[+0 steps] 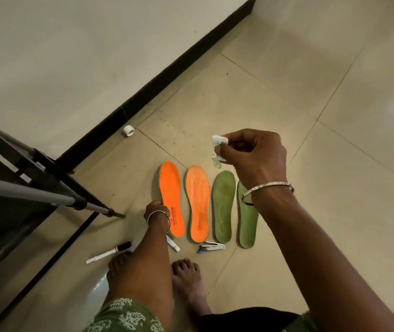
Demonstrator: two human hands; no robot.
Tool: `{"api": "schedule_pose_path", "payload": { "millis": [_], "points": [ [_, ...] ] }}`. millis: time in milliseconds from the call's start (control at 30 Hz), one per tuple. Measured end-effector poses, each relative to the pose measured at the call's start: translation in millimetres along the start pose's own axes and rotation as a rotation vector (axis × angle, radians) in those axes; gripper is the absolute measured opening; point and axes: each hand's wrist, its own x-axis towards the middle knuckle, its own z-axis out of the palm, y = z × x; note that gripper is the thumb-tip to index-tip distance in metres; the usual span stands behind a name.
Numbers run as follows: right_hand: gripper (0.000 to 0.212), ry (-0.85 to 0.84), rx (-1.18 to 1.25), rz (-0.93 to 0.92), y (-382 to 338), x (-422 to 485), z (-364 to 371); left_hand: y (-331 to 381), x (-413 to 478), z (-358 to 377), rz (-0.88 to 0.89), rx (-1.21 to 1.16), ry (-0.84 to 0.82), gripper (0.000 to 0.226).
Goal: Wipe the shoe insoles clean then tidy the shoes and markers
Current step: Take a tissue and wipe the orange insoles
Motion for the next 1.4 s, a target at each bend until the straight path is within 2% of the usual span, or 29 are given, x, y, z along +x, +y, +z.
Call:
{"api": "schedule_pose_path", "payload": {
  "millis": [100,167,233,300,433,500,633,867,967,1000,1067,1133,1200,1267,1400],
  "points": [
    [0.012,-0.010,-0.039,-0.012,0.2,0.0,1.7,-2.9,-2.2,5.8,0.070,0.187,0.102,0.028],
    [0.013,-0.013,-0.059,-0.018,-0.7,-0.2,3.1,-5.8,-8.0,12.8,0.178,0.293,0.179,0.028],
    [0.014,-0.015,-0.072,-0.026,-1.2,-0.5,3.2,-10.5,-11.7,25.1,0.279,0.383,0.156,0.024],
    [0.015,-0.016,-0.088,-0.033,-0.6,-1.6,2.0,-12.8,-15.9,40.3,0.326,0.443,0.053,0.025],
    [0.014,-0.024,-0.105,-0.029,3.0,-2.1,-0.8,-20.3,-22.7,66.0,0.191,0.536,-0.147,0.053],
    [0.014,-0.039,-0.110,-0.026,3.7,-2.0,-1.8,-26.3,-26.8,74.0,0.167,0.605,-0.155,0.059],
    [0.018,-0.104,-0.131,-0.030,0.7,-4.5,-3.6,-44.3,-32.4,79.9,0.125,0.657,-0.125,0.055],
    [0.016,-0.121,-0.159,-0.030,-5.7,-8.6,-2.4,-30.5,-37.2,70.3,0.031,0.441,-0.209,0.047],
    [0.011,-0.110,-0.136,-0.021,-10.8,-12.7,1.4,-27.2,-23.7,65.8,-0.010,0.210,-0.315,0.032],
    [0.010,-0.111,-0.132,-0.022,-14.2,-14.2,2.1,-36.1,-1.1,72.0,-0.056,0.076,-0.367,0.033],
    [0.009,-0.120,-0.115,-0.026,-20.3,-17.0,3.4,-34.2,8.4,65.3,-0.213,-0.193,-0.484,0.049],
    [0.009,-0.128,-0.086,-0.019,-27.0,-21.5,0.0,-6.0,-27.7,42.4,-0.265,-0.367,-0.603,0.036],
    [0.008,-0.129,-0.051,0.002,-32.6,-25.4,-4.5,39.7,-96.9,3.2,-0.234,-0.489,-0.675,0.029],
    [0.007,-0.123,0.007,0.052,-34.4,-28.7,-9.8,62.8,-122.0,-16.0,-0.201,-0.564,-0.680,0.027],
    [0.015,-0.073,0.190,0.251,-34.6,-33.0,-19.7,96.4,-151.9,-56.3,-0.120,-0.532,-0.668,0.009]
  ]
}}
